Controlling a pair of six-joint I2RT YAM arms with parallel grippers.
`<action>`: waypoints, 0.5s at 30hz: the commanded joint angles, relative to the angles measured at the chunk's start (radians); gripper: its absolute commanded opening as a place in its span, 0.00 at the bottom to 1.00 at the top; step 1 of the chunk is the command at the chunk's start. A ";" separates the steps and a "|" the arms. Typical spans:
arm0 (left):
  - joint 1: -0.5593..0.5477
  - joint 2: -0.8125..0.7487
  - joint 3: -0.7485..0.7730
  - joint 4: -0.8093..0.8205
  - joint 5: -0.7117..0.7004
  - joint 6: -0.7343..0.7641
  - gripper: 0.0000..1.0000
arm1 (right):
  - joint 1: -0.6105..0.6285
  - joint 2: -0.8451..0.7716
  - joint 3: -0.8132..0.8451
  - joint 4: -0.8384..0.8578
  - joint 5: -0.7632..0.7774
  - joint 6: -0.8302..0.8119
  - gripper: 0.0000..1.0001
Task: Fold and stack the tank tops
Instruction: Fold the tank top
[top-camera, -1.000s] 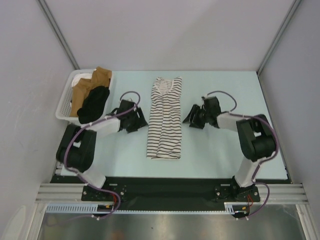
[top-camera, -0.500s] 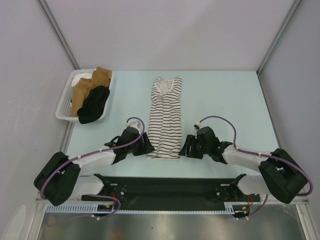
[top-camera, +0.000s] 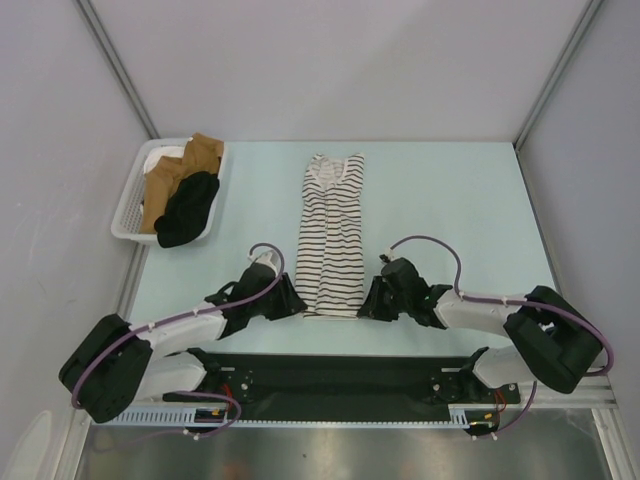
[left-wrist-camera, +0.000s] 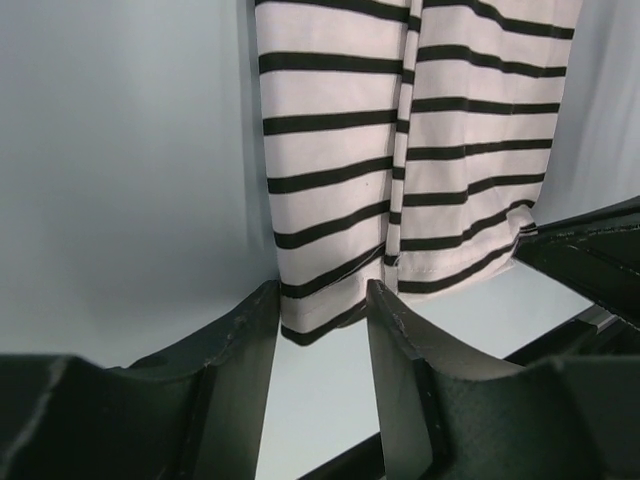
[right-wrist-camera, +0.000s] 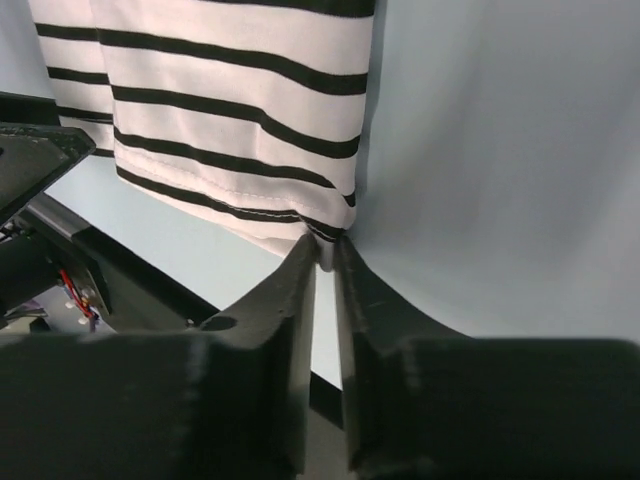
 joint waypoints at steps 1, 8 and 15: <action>-0.026 -0.001 -0.069 -0.174 -0.011 -0.006 0.47 | 0.031 -0.027 0.011 -0.046 0.057 0.028 0.14; -0.037 -0.030 -0.109 -0.156 0.004 -0.017 0.46 | 0.043 -0.144 -0.054 -0.113 0.069 0.048 0.05; -0.047 -0.020 -0.111 -0.122 0.035 -0.028 0.11 | 0.057 -0.155 -0.049 -0.132 0.063 0.048 0.00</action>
